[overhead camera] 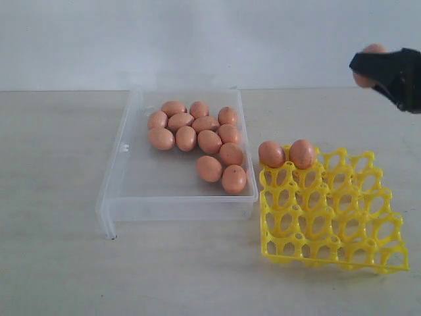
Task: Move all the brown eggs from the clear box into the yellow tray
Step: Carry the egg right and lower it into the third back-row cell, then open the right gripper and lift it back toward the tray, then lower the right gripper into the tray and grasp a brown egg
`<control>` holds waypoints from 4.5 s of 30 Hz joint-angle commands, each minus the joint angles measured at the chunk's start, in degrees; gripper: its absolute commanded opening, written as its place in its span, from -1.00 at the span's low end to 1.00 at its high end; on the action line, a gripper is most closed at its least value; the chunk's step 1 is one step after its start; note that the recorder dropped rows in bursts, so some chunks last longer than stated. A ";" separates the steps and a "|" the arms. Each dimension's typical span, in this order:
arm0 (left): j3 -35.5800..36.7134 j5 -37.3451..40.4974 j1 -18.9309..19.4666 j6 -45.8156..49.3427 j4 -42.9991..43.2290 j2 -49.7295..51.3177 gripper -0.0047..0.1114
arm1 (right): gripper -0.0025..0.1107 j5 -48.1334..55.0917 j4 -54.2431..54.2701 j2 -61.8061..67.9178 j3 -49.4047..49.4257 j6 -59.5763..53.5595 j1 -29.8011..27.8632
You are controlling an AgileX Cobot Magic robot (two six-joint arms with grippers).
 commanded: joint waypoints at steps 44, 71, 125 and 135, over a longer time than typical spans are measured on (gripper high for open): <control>0.15 0.02 0.20 0.13 -0.14 -0.12 -0.85 | -0.12 11.32 -2.21 16.82 -2.15 -34.92 4.54; 0.15 0.02 0.20 0.13 -0.14 -0.12 -0.85 | -0.96 -4.00 7.25 4.91 -2.26 -33.67 4.54; 0.15 0.02 0.20 0.13 -0.14 -0.12 -0.85 | -0.90 126.69 82.57 19.71 -54.72 -92.06 45.78; 0.15 0.02 0.20 0.13 -0.14 -0.12 -0.85 | -0.05 117.81 87.61 22.31 -54.72 -76.58 45.78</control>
